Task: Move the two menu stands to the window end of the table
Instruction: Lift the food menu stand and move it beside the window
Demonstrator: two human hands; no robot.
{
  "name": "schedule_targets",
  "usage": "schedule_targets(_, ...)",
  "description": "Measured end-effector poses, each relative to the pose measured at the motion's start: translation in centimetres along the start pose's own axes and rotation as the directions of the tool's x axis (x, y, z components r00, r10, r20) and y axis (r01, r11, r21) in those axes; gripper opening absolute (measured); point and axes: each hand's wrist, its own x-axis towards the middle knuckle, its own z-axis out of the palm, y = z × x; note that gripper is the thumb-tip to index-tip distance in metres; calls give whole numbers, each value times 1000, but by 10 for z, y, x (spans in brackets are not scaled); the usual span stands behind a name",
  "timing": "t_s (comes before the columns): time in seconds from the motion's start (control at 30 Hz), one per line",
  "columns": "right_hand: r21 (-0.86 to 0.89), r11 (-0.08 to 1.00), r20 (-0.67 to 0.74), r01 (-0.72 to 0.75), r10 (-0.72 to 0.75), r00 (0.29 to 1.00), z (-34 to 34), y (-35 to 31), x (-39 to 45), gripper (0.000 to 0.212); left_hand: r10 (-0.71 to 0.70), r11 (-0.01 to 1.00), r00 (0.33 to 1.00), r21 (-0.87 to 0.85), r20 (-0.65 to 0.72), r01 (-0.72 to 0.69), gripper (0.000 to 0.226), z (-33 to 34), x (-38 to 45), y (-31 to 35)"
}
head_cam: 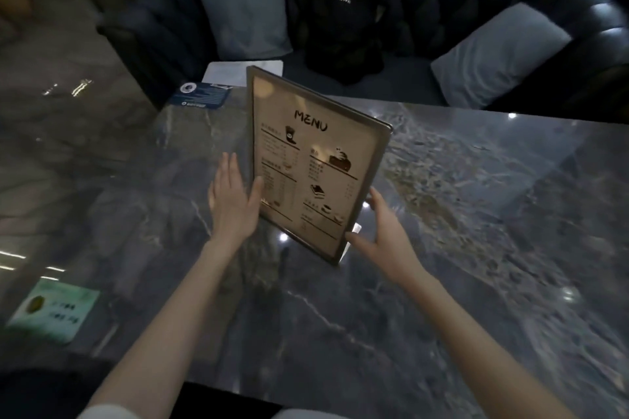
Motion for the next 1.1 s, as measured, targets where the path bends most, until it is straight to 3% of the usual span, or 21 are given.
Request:
schedule_targets(0.17, 202, 973, 56, -110, 101, 993, 14, -6, 10, 56, -47, 928, 985, -359, 164, 104, 63, 9, 27, 8)
schedule_targets(0.3, 230, 960, 82, -158, 142, 986, 17, -3, 16, 35, -132, 693, 967, -677, 219, 247, 56, 11, 37, 21)
schedule_targets(0.4, 237, 958, 84, -160, 144, 986, 17, -1, 17, 27, -223, 450, 909, -790, 352, 417, 81, 24, 55, 3)
schedule_targets(0.47, 240, 959, 89, -151, 134, 987, 17, 0, 17, 27, -232, 386, 892, -805, 388, 450, 88, 34, 62, -10)
schedule_targets(0.63, 273, 951, 91, -142, 122, 988, 14, 2, 19, 30, -259, 330, 909, -854, 327, 402, 63, 24, 60, 9)
schedule_targets(0.93, 228, 967, 34, -111, 106, 994, 14, 1, 18, 27, -257, 289, 912, -875, 319, 388, 41, 27, 63, 11)
schedule_targets(1.1, 225, 965, 30, -137, 133, 991, 3, 5, 15, 26, -214, 324, 913, -856, 348, 402, 58, 28, 59, 17)
